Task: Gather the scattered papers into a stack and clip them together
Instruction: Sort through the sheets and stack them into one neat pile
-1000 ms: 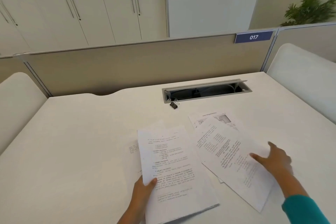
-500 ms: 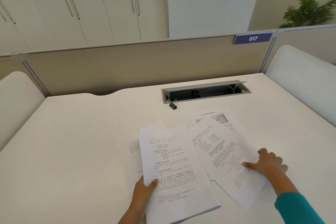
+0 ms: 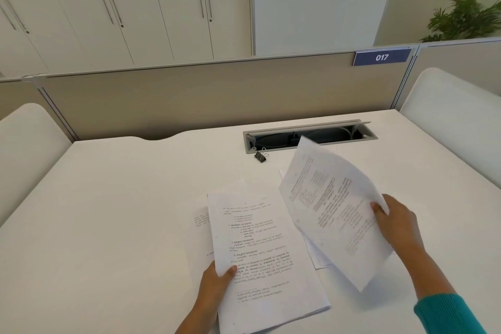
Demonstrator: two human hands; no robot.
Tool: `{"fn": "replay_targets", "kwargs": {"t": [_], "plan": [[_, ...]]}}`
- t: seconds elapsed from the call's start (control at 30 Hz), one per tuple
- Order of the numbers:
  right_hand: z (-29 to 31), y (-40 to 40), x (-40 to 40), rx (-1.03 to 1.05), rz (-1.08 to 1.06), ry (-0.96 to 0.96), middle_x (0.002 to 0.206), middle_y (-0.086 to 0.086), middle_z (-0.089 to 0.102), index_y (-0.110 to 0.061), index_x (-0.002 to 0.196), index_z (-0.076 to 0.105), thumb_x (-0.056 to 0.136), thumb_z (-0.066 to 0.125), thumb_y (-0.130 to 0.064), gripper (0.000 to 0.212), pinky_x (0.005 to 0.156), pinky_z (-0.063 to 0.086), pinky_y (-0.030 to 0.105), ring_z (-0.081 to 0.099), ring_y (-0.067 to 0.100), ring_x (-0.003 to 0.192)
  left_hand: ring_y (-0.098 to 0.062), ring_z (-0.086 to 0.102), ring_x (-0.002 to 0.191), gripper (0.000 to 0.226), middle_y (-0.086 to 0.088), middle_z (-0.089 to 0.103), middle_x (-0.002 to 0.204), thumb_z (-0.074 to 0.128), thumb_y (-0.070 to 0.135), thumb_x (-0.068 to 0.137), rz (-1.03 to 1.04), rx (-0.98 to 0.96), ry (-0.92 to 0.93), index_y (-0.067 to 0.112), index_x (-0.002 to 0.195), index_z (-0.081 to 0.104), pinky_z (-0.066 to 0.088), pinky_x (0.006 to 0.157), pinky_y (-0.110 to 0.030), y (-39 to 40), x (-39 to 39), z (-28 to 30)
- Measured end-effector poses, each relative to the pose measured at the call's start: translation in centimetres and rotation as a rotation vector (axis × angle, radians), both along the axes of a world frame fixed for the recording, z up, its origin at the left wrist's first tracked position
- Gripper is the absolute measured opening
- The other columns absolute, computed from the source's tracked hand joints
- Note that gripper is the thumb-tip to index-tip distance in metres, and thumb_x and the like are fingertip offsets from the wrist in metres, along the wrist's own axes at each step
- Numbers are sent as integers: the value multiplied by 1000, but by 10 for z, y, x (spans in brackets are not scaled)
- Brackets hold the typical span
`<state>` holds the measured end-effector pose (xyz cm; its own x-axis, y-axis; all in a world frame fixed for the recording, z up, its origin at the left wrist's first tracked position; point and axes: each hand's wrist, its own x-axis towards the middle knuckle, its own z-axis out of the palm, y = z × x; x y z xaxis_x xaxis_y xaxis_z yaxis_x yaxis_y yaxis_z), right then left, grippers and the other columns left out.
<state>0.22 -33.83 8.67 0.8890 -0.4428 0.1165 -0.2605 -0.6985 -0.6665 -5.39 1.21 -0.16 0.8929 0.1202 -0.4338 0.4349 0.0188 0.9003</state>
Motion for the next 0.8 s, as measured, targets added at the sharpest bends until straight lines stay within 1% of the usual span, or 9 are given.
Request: {"fn": "replay_targets", "kwargs": {"t": [0.07, 0.13, 0.2, 0.23, 0.4, 0.47, 0.57, 0.67, 0.8], "plan": [[13, 3, 2, 43, -53, -125, 84, 9, 58, -11, 96, 57, 94, 45, -20, 15, 59, 37, 27, 51, 23, 66, -25, 68, 91, 25, -6, 70, 101, 64, 14, 85, 2, 1, 3, 14, 109, 59, 55, 81, -40, 0, 0, 0], [20, 5, 4, 155, -130, -195, 95, 17, 61, -4, 108, 56, 94, 46, -19, 23, 72, 43, 35, 57, 35, 84, -23, 69, 90, 23, -4, 70, 100, 64, 14, 85, 2, 2, 10, 16, 108, 59, 56, 77, -36, 0, 0, 0], [20, 10, 5, 298, -156, -207, 111, 23, 61, -2, 117, 53, 92, 49, -16, 29, 82, 46, 43, 57, 39, 99, -23, 68, 90, 24, -5, 70, 100, 63, 14, 86, 12, 8, 21, 14, 110, 59, 55, 77, -35, 0, 1, -1], [18, 15, 4, 351, -142, -188, 116, 24, 60, -2, 120, 52, 91, 51, -13, 31, 85, 45, 43, 57, 39, 103, -24, 68, 90, 25, -6, 69, 101, 63, 14, 86, 16, 13, 28, 14, 111, 58, 55, 80, -37, 0, 2, -1], [-16, 56, -10, 368, -22, 1, 123, 23, 57, -1, 125, 48, 85, 60, -7, 42, 85, 43, 37, 57, 36, 107, -24, 68, 90, 27, -6, 70, 102, 63, 20, 86, 3, 23, 26, 16, 112, 58, 55, 83, -40, 0, 1, 0], [-34, 79, -22, 372, 13, 75, 122, 19, 58, -3, 126, 45, 85, 61, -9, 44, 81, 42, 33, 57, 33, 104, -25, 69, 91, 28, -7, 71, 103, 63, 21, 87, -3, 20, 28, 14, 114, 58, 55, 85, -42, 1, 1, -1], [-55, 108, -42, 395, 70, 158, 118, 13, 61, -9, 128, 42, 84, 62, -11, 48, 74, 39, 27, 58, 24, 92, -21, 68, 90, 29, -3, 70, 102, 57, 26, 90, 18, 4, 27, 15, 117, 57, 56, 78, -36, 0, 0, 1], [-68, 127, -58, 385, 174, 239, 118, 7, 62, -15, 129, 38, 83, 62, -15, 52, 72, 41, 24, 53, 16, 85, -27, 61, 105, 38, -8, 62, 120, 45, 32, 95, 49, -1, 52, 14, 129, 49, 49, 95, -42, -2, 1, 4], [-70, 136, -63, 281, 261, 331, 123, 1, 59, -23, 132, 33, 79, 63, -29, 60, 84, 47, 32, 57, 22, 107, -29, 60, 108, 38, -11, 61, 125, 46, 28, 95, 33, 44, 12, 11, 129, 49, 47, 99, -47, -6, -1, 9]]}}
